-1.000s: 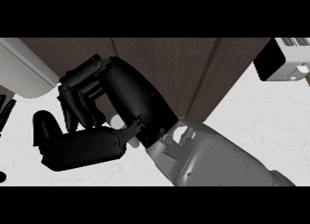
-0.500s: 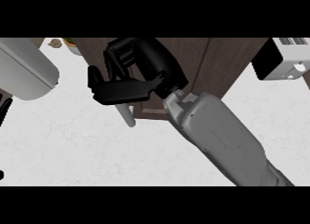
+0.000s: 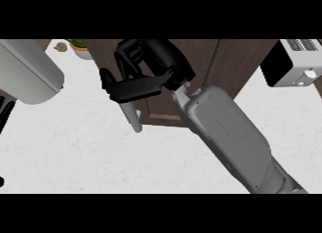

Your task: Pick up the wine, place it into the cabinet and close the cabinet

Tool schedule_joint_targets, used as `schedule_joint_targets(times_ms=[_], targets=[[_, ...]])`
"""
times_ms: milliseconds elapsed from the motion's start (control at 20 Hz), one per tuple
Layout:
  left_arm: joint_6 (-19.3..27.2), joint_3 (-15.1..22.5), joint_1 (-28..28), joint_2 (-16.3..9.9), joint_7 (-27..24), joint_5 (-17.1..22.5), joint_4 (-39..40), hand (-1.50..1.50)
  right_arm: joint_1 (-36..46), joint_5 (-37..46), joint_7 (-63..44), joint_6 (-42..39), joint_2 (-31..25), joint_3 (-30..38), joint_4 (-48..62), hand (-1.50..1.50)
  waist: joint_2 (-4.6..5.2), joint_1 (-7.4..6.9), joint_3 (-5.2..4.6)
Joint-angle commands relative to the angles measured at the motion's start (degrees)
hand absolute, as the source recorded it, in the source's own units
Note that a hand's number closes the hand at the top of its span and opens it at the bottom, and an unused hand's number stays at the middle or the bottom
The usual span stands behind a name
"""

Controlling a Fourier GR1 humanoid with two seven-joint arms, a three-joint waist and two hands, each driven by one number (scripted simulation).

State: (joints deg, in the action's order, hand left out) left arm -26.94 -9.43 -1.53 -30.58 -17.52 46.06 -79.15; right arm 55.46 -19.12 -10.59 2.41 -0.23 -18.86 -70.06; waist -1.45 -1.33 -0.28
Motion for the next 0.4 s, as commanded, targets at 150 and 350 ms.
schedule_joint_targets(times_ms=[150, 350], targets=[[2.32, 0.58, 1.18, 2.17, 0.30, -0.77, -1.26, -1.50, -0.52, 2.92, 4.23, -0.07, -4.06, 4.06, 8.27, 1.50, 1.74, 0.51, 0.28], [0.84, 1.70, 0.79, 1.14, 2.35, -0.54, -3.10, -1.50, 3.47, 2.40, 3.83, -0.04, -3.54, 6.09, 11.06, 1.50, 1.78, -0.14, 0.27]])
